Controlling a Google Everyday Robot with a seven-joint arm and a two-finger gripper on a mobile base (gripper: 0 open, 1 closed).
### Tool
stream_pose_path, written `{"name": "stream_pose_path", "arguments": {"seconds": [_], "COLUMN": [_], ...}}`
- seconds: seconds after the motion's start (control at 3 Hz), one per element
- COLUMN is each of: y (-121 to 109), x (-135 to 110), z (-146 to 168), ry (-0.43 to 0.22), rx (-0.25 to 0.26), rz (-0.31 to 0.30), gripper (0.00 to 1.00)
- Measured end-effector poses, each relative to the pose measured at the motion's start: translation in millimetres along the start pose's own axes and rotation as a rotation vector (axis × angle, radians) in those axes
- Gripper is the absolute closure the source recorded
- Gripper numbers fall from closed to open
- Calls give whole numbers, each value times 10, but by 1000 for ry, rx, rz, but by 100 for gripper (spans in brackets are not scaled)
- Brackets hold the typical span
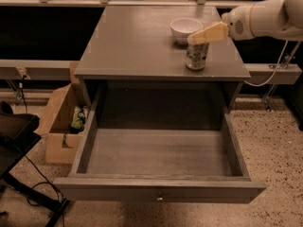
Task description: Pick 7up can from top drawer and place on counter
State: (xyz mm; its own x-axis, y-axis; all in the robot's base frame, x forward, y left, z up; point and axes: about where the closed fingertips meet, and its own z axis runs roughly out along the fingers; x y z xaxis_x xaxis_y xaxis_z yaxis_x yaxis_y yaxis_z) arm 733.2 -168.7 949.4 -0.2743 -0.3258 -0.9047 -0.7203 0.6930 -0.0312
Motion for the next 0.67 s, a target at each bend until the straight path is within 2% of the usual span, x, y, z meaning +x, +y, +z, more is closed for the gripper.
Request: {"name": "stream_pose_path", "arguments": {"seconds": [0.33,0.67], "y": [144,386], "x": [-330,-596], "z": [-783,-1662], "ry": [19,-19], "rx": [84,201], "rz": [-111,-193], "gripper": [0,0]}}
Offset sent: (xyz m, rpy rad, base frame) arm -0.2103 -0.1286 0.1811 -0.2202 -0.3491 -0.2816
